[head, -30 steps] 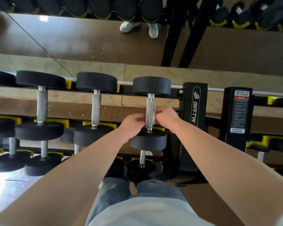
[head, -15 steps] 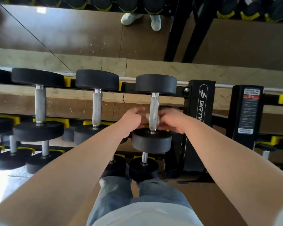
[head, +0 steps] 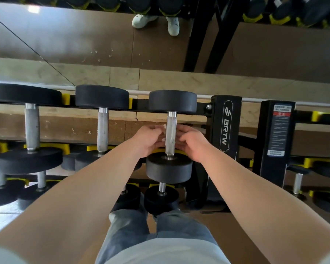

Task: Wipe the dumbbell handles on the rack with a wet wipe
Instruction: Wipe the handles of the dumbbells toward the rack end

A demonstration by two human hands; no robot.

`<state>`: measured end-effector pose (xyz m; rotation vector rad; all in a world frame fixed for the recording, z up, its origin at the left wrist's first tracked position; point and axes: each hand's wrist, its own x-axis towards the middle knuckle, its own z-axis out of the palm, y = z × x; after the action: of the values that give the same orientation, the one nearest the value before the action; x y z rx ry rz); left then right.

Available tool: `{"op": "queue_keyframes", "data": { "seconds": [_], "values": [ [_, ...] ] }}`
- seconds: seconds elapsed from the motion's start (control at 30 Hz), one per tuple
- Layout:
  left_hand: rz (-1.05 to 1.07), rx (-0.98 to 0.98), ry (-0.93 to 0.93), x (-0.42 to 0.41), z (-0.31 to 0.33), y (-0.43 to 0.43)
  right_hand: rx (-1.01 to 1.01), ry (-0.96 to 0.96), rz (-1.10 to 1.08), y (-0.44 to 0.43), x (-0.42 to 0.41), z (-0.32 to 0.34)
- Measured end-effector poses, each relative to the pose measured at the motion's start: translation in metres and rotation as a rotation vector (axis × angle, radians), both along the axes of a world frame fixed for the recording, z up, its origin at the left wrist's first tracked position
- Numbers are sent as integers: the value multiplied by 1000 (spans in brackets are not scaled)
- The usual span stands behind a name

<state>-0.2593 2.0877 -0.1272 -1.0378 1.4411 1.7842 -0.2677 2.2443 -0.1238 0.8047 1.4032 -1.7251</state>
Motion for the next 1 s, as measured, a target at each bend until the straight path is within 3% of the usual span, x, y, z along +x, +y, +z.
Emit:
{"op": "queue_keyframes", "data": {
  "seconds": [0.1,0.17,0.3,0.43,0.67,0.87,1.0],
  "values": [
    [11,-77,87,-11,-3,-1,6,-18,-213,2,4,-2],
    [-67,-138,140,-14,-3,-2,31,-16,-240,6,6,-2],
    [-335,-340,243,-2,2,-3,114,-14,-141,7,11,-6],
    [-622,-367,171,28,3,-10,202,-14,10,0,13,-4],
    [-111,-280,283,8,12,-1,274,-35,54,-3,11,-2],
    [-606,-552,446,13,20,-6,285,-5,67,2,16,-1],
    [-1021,-580,486,43,20,-11,341,89,210,1,22,2]
  ]
}}
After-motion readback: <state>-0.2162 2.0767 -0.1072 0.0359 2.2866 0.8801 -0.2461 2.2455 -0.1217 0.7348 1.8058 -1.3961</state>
